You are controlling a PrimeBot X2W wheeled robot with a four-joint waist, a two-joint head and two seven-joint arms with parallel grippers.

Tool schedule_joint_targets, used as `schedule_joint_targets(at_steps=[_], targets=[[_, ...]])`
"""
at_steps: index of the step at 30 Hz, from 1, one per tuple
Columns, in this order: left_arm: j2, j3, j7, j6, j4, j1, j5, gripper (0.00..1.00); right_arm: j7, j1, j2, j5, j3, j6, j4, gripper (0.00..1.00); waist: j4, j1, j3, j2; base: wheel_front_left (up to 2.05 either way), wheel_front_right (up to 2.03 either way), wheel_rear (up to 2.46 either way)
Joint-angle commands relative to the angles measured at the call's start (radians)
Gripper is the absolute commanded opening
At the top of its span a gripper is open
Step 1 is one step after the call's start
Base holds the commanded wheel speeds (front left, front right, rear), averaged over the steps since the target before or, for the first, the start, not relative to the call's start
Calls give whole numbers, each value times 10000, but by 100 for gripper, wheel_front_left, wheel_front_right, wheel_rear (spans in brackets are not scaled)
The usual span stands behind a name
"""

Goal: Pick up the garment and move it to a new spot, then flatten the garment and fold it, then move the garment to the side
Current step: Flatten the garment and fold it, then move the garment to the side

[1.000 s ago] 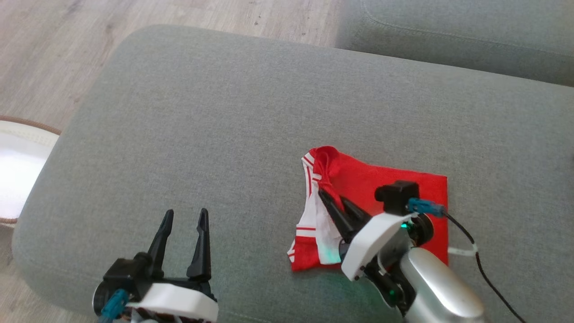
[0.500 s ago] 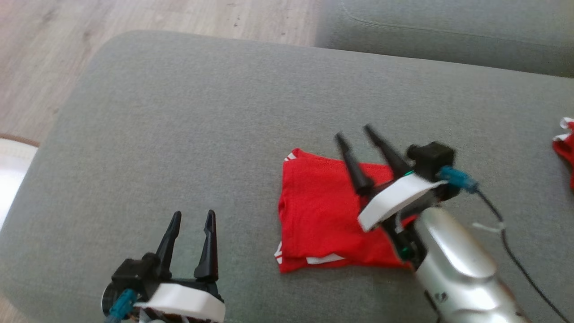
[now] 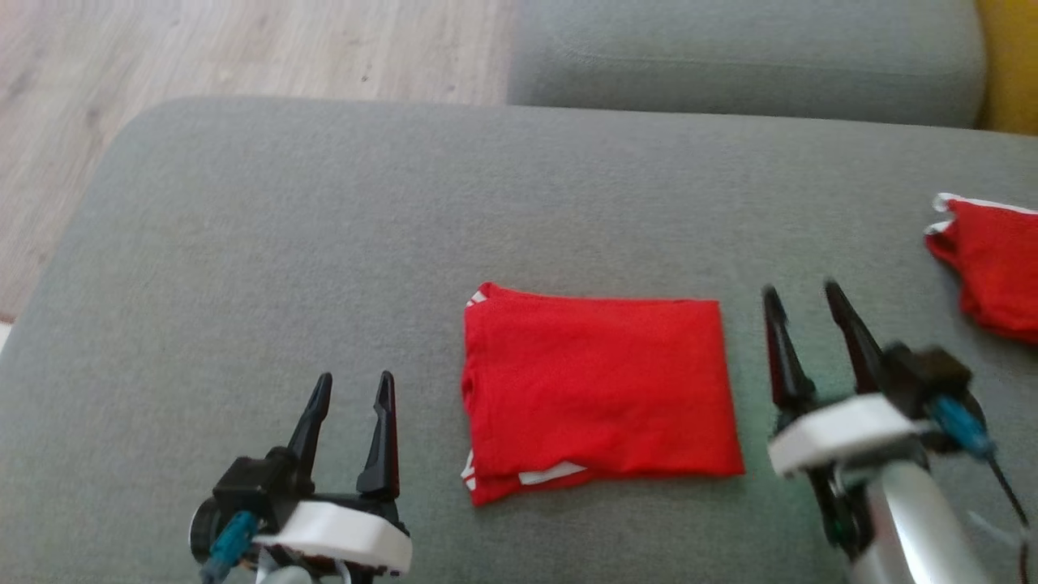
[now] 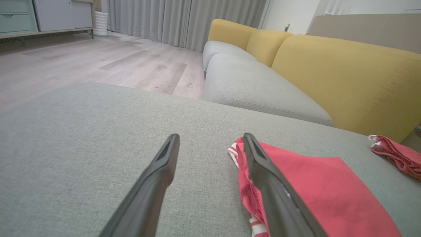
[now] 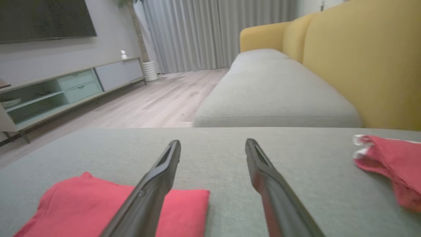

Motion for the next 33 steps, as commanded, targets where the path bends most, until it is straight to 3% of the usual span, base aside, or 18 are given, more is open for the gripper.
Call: schedule_joint_targets(at_steps=[1,11,27,33], targets=[[72,364,-124,25,-165,-302,1,100,13,28,68,-102,75,-7,-549,100,-200,0,-183,0,0,0,0],[90,786,-267,31,182,472,-91,100,503,2226,68,3,-337,-7,-2126,100,-828,0,-539,0,0,0,0],[-20,1013,-302,-165,210,602,2,100,880,2432,68,-35,-266,-7,-2415,100,-790,0,-396,0,0,0,0],[-54,1011,-305,-185,203,455,80,100,1523,1925,68,-122,10,-7,-2180,100,-695,0,-178,0,0,0,0]])
